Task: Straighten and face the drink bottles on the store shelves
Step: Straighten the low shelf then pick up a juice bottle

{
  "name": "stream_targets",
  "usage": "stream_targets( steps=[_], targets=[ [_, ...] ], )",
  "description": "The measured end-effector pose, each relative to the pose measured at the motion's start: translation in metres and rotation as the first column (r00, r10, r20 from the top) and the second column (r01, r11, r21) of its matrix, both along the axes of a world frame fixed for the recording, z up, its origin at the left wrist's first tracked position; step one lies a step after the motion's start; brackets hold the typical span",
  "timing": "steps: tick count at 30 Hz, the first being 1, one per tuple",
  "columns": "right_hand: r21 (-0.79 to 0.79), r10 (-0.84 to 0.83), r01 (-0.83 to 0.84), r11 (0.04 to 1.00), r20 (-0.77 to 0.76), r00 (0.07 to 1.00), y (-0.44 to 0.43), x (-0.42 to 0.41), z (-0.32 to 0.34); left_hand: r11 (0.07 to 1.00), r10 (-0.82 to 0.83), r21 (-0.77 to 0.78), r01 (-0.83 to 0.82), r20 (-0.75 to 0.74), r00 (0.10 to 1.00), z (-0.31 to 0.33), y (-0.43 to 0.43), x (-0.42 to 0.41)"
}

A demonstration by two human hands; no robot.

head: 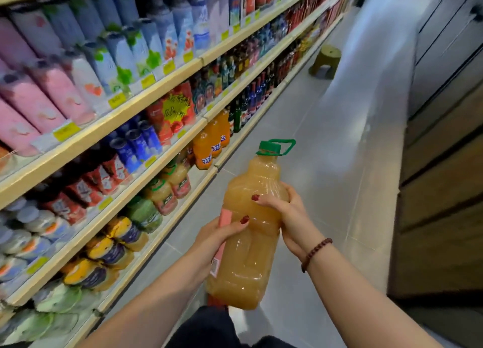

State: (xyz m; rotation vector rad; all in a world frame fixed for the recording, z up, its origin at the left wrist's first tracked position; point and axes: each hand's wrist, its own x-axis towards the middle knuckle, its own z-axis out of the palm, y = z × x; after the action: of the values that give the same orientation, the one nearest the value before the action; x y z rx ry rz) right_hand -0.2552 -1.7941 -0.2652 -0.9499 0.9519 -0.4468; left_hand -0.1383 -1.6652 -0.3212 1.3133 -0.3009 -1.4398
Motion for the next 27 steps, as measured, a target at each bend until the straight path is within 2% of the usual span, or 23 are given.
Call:
stream_targets(
  steps=[4, 7, 10, 13, 16, 19, 23, 27],
  targets=[
    [-0.03, 0.003, -0.004, 1.0, -0.016, 1.0, -0.054, 0.031, 0.002, 0.999, -0.028, -0.02, 0.028, -0.016, 0.999, 0.001, -0.054, 0.035],
    [-0.027, 0.025, -0.026, 0.999, -0.029, 0.999, -0.088, 0.049, -0.001, 0.999, -0.016, 0.033, 0.015, 0.031, 0.999, 0.005, -0.092, 0.052],
    [-0.015, 0.053, -0.053, 0.998, -0.031, 0.998, -0.125, 0.064, -0.005, 0.993, 0.076, 0.087, -0.081, 0.059, 0.995, 0.002, -0.129, 0.06],
    [0.043, 0.107, -0.107, 0.993, -0.005, 0.994, -0.173, 0.074, -0.013, 0.99, 0.128, 0.046, -0.131, 0.056, 0.99, 0.0, -0.169, 0.062],
    [0.052, 0.241, -0.239, 0.97, -0.04, 0.97, -0.224, 0.08, -0.02, 0.964, 0.241, 0.09, -0.249, 0.091, 0.966, -0.003, -0.21, 0.057],
    [0.049, 0.413, -0.411, 0.91, -0.076, 0.907, -0.278, 0.085, -0.022, 0.929, 0.358, 0.072, -0.363, 0.071, 0.931, -0.004, -0.251, 0.048],
    [0.024, 0.648, -0.651, 0.759, -0.124, 0.751, -0.336, 0.103, -0.024, 0.875, 0.477, 0.068, -0.48, 0.047, 0.877, -0.006, -0.286, 0.039],
    [0.01, 0.741, -0.75, 0.662, -0.158, 0.652, -0.359, 0.139, -0.034, 0.805, 0.593, 0.03, -0.592, -0.005, 0.806, -0.01, -0.3, 0.043]
  ],
)
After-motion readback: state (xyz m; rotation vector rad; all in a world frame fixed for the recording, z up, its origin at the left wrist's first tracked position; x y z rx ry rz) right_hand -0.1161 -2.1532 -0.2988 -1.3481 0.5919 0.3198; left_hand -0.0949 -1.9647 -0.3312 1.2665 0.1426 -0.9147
